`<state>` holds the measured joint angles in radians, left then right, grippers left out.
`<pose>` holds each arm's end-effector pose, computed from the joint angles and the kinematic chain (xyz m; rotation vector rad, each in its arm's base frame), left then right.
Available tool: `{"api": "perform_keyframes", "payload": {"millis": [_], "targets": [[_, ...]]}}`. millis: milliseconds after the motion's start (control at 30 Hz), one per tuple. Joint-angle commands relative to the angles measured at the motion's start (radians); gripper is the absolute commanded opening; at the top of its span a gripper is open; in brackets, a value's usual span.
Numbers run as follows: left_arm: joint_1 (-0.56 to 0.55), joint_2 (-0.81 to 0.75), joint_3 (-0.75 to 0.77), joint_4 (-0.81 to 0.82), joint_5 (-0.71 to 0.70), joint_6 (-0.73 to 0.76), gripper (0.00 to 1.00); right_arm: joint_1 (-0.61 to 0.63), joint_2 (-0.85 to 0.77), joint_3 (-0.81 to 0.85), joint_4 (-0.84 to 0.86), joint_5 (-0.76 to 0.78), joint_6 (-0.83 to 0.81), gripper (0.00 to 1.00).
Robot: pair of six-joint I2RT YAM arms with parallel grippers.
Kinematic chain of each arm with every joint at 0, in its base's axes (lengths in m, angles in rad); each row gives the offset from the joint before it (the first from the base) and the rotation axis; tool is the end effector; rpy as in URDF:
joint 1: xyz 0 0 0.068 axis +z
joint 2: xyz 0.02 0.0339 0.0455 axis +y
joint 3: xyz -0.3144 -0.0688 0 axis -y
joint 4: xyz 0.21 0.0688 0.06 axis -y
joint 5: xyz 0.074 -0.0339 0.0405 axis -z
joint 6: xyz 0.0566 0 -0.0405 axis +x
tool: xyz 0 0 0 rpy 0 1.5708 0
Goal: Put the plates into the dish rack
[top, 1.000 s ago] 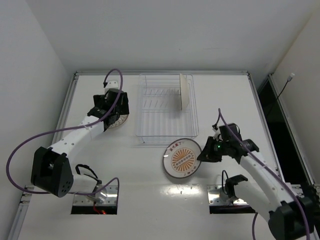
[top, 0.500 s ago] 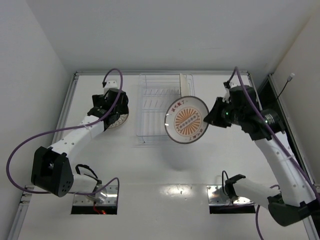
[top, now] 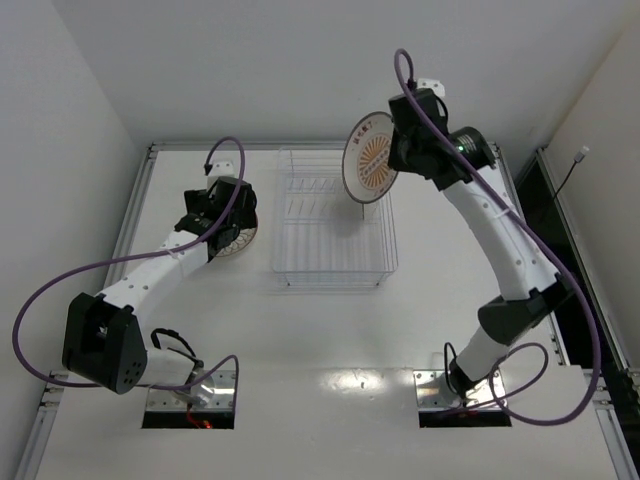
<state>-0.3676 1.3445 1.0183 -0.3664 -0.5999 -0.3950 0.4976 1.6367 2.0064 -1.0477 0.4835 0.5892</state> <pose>0.2546 -0.0638 0.3323 -0.3359 2.1085 0.2373 0.2863 0.1256 0.4812 0.3512 2.1319 0.0781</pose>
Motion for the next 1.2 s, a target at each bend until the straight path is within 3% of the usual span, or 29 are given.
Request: {"api": "perform_keyframes", "payload": {"millis": [0, 233, 567, 800, 967, 1167], "targets": [[-0.008, -0.022, 0.037, 0.009, -0.001, -0.008, 1.0, 0.056, 0.083, 0.101, 0.021, 0.162, -0.037, 0.0], [-0.008, -0.022, 0.037, 0.009, -0.001, -0.008, 1.0, 0.148, 0.23, 0.27, 0.012, 0.351, -0.159, 0.0], [-0.008, -0.031, 0.037, 0.009, -0.001, -0.008, 1.0, 0.214, 0.23, 0.246, 0.04, 0.495, -0.278, 0.0], [-0.008, -0.031, 0.037, 0.009, 0.008, -0.008, 1.0, 0.245, 0.33, 0.302, 0.049, 0.601, -0.255, 0.0], [-0.008, -0.041, 0.037, 0.009, 0.017, -0.018, 1.0, 0.275, 0.368, 0.264, 0.153, 0.622, -0.244, 0.0], [-0.008, -0.041, 0.037, 0.009, 0.026, -0.018, 1.0, 0.294, 0.485, 0.334, 0.121, 0.684, -0.224, 0.0]]}}
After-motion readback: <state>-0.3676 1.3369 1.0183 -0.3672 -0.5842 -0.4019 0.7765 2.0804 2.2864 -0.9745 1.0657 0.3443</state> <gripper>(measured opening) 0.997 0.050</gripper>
